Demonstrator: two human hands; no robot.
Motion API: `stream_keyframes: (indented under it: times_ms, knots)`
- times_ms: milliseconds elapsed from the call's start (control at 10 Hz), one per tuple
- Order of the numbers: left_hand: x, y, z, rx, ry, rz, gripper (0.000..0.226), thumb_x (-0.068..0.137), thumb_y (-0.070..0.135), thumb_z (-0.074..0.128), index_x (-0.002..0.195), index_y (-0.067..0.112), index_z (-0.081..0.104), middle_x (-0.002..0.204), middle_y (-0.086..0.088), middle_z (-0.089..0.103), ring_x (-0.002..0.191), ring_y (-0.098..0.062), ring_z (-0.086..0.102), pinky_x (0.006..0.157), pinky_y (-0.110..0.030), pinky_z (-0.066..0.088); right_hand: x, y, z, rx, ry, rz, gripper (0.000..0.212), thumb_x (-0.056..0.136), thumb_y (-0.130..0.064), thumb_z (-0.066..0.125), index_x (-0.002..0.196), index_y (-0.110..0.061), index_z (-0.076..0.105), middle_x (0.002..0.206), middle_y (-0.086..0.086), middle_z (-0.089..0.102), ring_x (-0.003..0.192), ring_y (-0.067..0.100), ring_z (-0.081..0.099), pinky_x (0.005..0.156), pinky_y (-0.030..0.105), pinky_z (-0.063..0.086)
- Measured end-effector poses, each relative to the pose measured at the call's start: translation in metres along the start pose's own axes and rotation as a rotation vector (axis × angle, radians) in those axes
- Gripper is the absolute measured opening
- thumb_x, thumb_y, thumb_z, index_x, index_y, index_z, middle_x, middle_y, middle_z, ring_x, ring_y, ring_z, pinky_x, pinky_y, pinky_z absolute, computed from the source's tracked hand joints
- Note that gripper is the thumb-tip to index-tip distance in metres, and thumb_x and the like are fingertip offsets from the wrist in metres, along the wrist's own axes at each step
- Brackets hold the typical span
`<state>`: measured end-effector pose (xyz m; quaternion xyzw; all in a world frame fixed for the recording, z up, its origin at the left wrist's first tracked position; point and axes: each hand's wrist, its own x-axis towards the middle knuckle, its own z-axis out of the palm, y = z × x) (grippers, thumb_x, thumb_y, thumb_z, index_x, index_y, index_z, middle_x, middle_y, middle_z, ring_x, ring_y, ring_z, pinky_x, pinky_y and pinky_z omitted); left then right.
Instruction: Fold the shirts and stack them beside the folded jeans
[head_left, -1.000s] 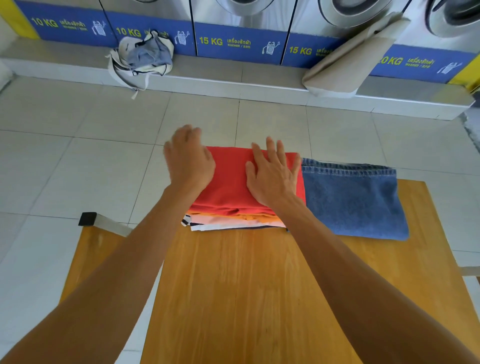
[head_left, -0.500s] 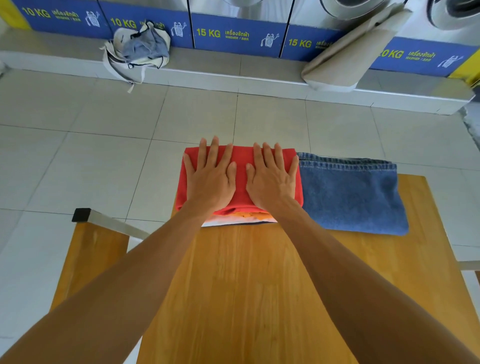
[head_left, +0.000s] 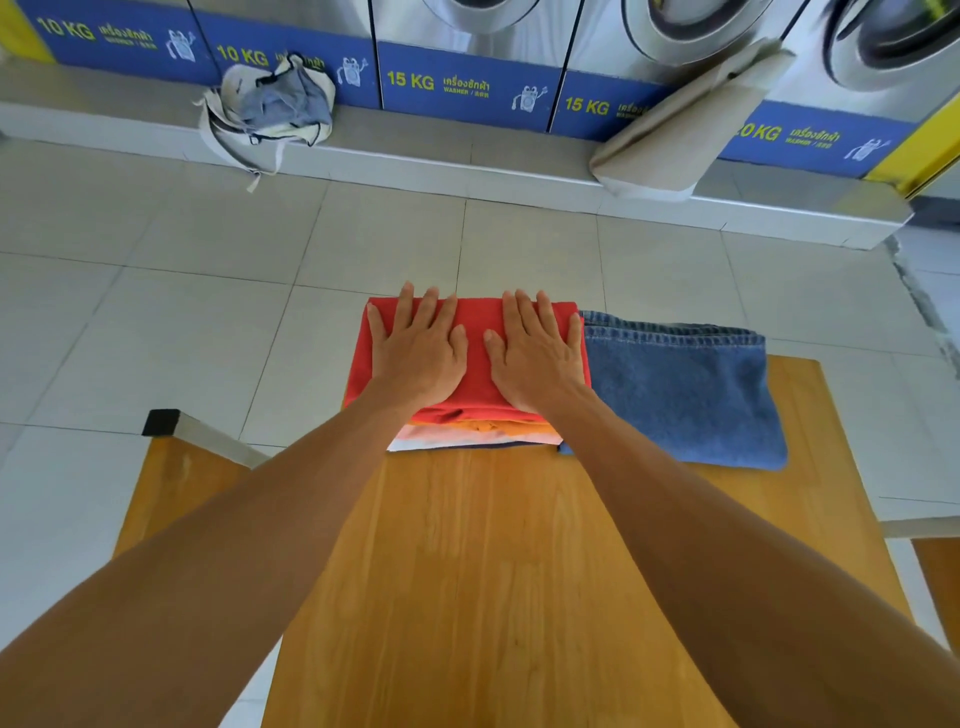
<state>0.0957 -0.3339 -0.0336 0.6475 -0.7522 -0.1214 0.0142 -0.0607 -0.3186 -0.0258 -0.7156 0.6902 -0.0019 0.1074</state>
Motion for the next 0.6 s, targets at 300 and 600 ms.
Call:
stream_keyframes:
  times_ms: [300,600]
  knots:
    - [-0.019,0.002,-0.045,0.053,-0.18,0.019,0.059,0.1,0.042,0.014,0.154,0.019,0.013,0.165,-0.004,-0.002,0.151,-0.026,-0.007,0.116,-0.064,-0.004,-0.033,-0.003,-0.021,-0.013,-0.019,0.036,0.065,0.103,-0.048,0.011,0.157,-0.013,0.015,0.166,0.004,0.012,0.153,0.023,-0.001,0.12,0.059,0.0]
    - [-0.093,0.015,-0.122,-0.105,-0.012,0.065,0.053,0.104,0.03,0.018,0.148,0.003,0.031,0.162,-0.012,0.016,0.151,-0.027,0.006,0.119,-0.054,0.014,-0.088,0.007,-0.094,0.077,0.037,0.018,0.062,0.105,-0.044,0.014,0.153,-0.006,0.026,0.167,0.008,0.004,0.153,0.027,0.001,0.121,0.056,0.007]
